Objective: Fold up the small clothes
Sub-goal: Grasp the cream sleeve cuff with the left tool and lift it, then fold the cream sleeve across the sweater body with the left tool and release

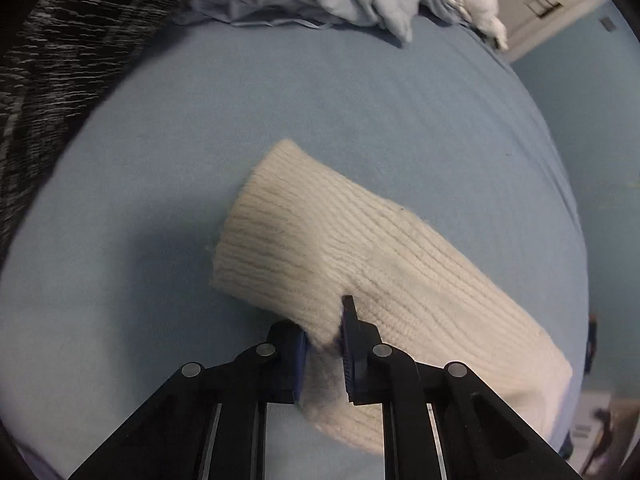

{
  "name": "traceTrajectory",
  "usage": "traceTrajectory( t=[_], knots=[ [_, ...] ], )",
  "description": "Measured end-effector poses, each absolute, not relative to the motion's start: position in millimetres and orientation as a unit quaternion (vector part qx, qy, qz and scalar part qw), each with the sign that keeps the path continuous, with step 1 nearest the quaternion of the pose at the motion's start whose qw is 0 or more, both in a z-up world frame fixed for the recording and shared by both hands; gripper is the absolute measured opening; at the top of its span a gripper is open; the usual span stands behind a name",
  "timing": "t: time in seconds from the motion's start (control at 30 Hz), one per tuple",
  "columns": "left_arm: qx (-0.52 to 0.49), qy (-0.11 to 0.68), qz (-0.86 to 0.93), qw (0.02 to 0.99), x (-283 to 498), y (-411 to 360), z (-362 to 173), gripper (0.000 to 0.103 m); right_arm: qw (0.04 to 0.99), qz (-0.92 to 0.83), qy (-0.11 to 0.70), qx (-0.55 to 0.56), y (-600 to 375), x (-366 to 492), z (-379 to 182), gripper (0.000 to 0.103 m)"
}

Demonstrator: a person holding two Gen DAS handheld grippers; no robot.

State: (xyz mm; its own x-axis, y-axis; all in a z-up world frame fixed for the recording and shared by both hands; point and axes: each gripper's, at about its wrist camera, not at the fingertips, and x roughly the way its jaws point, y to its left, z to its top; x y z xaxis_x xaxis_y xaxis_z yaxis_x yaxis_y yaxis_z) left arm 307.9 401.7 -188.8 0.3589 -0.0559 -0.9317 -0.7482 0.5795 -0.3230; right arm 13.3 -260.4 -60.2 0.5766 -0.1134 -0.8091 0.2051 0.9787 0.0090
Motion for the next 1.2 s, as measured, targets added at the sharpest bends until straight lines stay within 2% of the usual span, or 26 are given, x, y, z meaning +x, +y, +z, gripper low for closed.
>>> traceTrajectory(
  t=[0.13, 0.33, 0.47, 0.63, 0.73, 0.77, 0.8, 0.83, 0.87, 1.03, 1.2],
  knots=[
    [-0.34, 0.493, 0.256, 0.759, 309.1, 380.2, -133.2, 0.011, 0.893, -0.088, 0.439, 0.054, -261.5, 10.7, -55.7, 0.102],
    [-0.258, 0.431, 0.249, 0.828, 330.9, 302.3, 11.1, 0.01, 0.908, -0.076, 0.409, 0.059, -260.4, 2.7, -44.9, 0.102],
    [-0.167, 0.389, 0.216, 0.88, 358.2, 205.9, 107.6, 0.01, 0.912, -0.07, 0.397, 0.074, -265.2, 0.6, -42.3, 0.102],
    [-0.095, 0.378, 0.106, 0.915, 403.8, 28.3, 176.4, 0.01, 0.912, -0.067, 0.392, 0.103, -275.9, 0.0, -44.1, 0.102],
    [-0.113, 0.385, -0.016, 0.916, 404.8, -96.3, 198.0, 0.012, 0.91, -0.068, 0.39, 0.12, -282.8, -0.7, -46.4, 0.102],
    [-0.137, 0.391, -0.088, 0.906, 402.0, -138.2, 197.7, 0.015, 0.909, -0.068, 0.391, 0.126, -286.0, -0.1, -48.7, 0.102],
    [-0.156, 0.397, -0.148, 0.893, 397.3, -173.1, 193.7, 0.035, 0.909, -0.067, 0.391, 0.13, -287.0, -0.8, -49.3, 0.102],
    [-0.168, 0.4, -0.189, 0.881, 393.2, -199.6, 190.9, 0.087, 0.907, -0.067, 0.393, 0.134, -289.3, -0.7, -50.7, 0.102],
    [-0.174, 0.409, -0.219, 0.869, 385.6, -229.6, 181.3, 0.102, 0.906, -0.067, 0.394, 0.139, -291.8, -0.2, -51.8, 0.102],
    [-0.09, 0.436, -0.202, 0.872, 362.5, -284.4, 132.8, 0.103, 0.901, -0.063, 0.398, 0.163, -299.7, -0.6, -55.2, 0.102],
    [0.026, 0.431, -0.131, 0.892, 331.8, -237.1, 90.7, 0.103, 0.901, -0.057, 0.391, 0.178, -303.8, -4.3, -51.3, 0.102]
  ],
)
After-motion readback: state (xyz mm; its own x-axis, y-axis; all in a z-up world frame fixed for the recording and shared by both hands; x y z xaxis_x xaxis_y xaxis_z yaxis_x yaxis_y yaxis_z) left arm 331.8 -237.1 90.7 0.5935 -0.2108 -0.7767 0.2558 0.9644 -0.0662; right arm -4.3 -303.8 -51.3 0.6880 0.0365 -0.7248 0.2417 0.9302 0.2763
